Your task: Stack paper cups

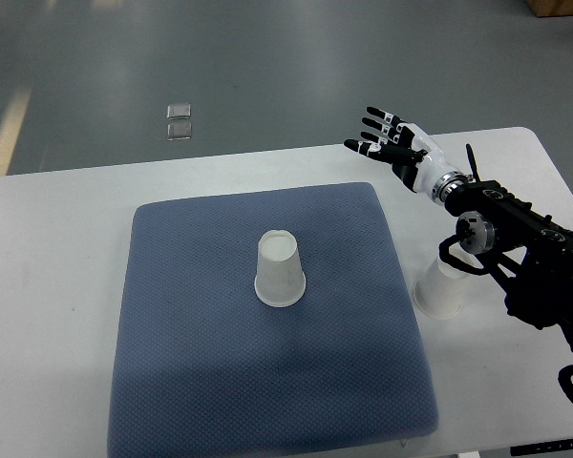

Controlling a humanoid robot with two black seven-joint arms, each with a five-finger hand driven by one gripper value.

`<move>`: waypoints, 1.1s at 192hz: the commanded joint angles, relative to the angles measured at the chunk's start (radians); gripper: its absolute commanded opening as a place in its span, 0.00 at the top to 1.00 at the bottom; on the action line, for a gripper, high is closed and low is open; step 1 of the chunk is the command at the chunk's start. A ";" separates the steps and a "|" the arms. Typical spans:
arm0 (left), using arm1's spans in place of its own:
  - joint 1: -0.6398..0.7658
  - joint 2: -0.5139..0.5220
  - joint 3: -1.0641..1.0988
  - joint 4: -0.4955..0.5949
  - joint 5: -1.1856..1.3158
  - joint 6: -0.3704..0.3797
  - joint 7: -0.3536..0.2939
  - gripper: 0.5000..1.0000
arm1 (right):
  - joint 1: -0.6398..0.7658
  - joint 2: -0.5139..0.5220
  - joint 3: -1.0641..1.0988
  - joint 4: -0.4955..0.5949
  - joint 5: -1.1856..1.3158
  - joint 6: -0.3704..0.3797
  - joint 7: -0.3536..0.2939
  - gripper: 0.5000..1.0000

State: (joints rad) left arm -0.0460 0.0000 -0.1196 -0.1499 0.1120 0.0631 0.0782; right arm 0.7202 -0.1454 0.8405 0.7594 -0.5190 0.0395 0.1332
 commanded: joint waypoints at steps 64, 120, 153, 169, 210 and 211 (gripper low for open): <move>0.000 0.000 0.000 0.012 0.000 0.001 -0.006 0.00 | 0.001 0.000 -0.009 0.005 0.001 0.000 0.000 0.16; 0.000 0.000 0.000 0.007 0.000 0.001 -0.006 0.00 | 0.002 -0.005 -0.009 0.006 0.001 0.002 0.000 0.16; 0.000 0.000 0.000 0.012 0.000 0.001 -0.006 0.00 | 0.013 -0.005 -0.009 0.005 0.001 0.000 0.003 0.16; 0.000 0.000 0.000 0.009 0.000 0.001 -0.006 0.00 | 0.016 -0.003 -0.006 0.005 0.001 0.000 0.003 0.16; 0.000 0.000 0.000 0.010 0.000 0.001 -0.006 0.00 | 0.018 -0.005 -0.004 0.008 0.002 0.000 0.005 0.16; 0.000 0.000 0.000 0.010 0.000 0.001 -0.006 0.00 | 0.018 -0.005 -0.004 0.008 0.002 0.002 0.005 0.16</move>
State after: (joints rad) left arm -0.0461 0.0000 -0.1197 -0.1407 0.1121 0.0645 0.0720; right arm 0.7369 -0.1489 0.8352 0.7654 -0.5171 0.0409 0.1379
